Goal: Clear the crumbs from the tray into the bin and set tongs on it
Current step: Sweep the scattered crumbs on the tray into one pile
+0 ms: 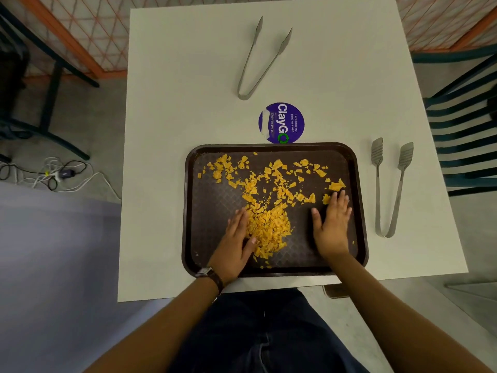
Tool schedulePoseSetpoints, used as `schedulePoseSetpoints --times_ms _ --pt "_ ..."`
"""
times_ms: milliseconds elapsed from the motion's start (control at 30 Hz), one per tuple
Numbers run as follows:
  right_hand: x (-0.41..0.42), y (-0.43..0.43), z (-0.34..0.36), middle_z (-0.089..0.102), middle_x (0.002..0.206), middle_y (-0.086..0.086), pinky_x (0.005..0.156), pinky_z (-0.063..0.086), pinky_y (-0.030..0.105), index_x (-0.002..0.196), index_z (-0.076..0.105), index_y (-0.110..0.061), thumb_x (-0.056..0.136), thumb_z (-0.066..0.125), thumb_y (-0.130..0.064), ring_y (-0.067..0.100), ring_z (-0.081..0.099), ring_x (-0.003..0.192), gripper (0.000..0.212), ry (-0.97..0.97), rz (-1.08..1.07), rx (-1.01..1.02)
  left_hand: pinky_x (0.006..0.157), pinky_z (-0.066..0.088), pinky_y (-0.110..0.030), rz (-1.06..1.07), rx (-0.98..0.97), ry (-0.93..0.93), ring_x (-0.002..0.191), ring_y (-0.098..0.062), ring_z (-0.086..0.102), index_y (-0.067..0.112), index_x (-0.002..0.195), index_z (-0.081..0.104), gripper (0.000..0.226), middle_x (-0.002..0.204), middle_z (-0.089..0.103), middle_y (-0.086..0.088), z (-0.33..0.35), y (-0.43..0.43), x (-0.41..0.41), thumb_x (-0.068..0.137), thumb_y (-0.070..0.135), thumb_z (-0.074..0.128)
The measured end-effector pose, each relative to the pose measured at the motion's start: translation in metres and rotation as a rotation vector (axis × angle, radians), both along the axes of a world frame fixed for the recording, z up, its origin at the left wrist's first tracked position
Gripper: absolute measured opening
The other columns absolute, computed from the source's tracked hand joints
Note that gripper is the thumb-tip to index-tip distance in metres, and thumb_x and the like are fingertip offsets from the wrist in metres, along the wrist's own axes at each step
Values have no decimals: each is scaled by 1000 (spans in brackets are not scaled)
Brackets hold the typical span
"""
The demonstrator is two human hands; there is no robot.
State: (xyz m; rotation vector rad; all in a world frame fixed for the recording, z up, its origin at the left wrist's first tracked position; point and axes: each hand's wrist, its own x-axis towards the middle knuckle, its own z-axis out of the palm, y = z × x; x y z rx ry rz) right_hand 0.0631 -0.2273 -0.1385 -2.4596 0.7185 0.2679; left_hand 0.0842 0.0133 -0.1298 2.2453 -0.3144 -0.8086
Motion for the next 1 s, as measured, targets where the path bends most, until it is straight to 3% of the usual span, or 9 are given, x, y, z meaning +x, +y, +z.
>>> schedulePoseSetpoints --times_ms 133,333,400,533,600,700,800,900,1000 --pt "0 35 2 -11 157 6 114 -15 30 149 0 -8 93 24 -54 15 -19 142 76 -36 133 71 113 9 -32 39 19 -55 144 -18 -7 27 145 -6 65 157 -4 6 -1 13 7 96 37 35" --pt "0 69 16 -14 155 -7 115 -10 24 145 -8 -21 94 32 -45 6 -19 140 69 -79 368 321 113 10 -34 87 44 -64 142 -17 -9 23 148 -1 64 158 -3 6 -4 26 15 96 35 36" --pt "1 57 16 -10 156 -6 115 -11 22 146 -4 -19 92 27 -51 7 -15 142 70 -135 337 284 112 9 -33 96 40 -62 142 -17 -9 24 148 -1 63 158 -3 6 -3 26 16 96 34 35" --pt "6 25 9 -6 157 -4 120 -3 37 149 4 -13 98 32 -42 11 -11 144 66 -109 190 192 113 9 -32 103 24 -72 141 -14 -9 23 148 1 62 157 -1 6 0 22 15 97 33 36" --pt "9 21 5 -3 159 3 120 -4 40 150 5 -9 97 31 -46 13 -12 144 70 -82 196 143 113 9 -32 104 10 -78 140 -12 -9 22 148 3 62 157 0 7 1 20 14 97 32 36" --pt "17 34 0 -8 159 6 117 -12 37 149 0 -9 92 21 -57 17 -16 145 77 -28 247 75 114 9 -32 112 -2 -79 141 -14 -8 22 148 4 61 157 1 6 2 17 14 97 31 36" --pt "28 60 5 -14 156 0 116 -13 34 147 -10 -16 95 24 -52 15 -18 144 72 -30 327 151 113 8 -31 129 6 -82 143 -16 -6 20 148 5 61 157 2 4 2 16 14 96 32 36" --pt "32 73 14 -8 155 -6 118 -7 30 149 -3 -17 98 29 -44 7 -13 143 67 -85 348 270 113 7 -29 148 17 -86 145 -18 -3 21 148 5 61 158 3 3 2 16 15 96 34 34" --pt "27 55 18 -1 157 -4 118 -7 28 150 5 -15 98 31 -41 10 -9 145 64 -180 243 247 112 7 -29 190 -6 -101 145 -19 -1 21 148 6 61 158 4 3 6 14 19 96 34 34"
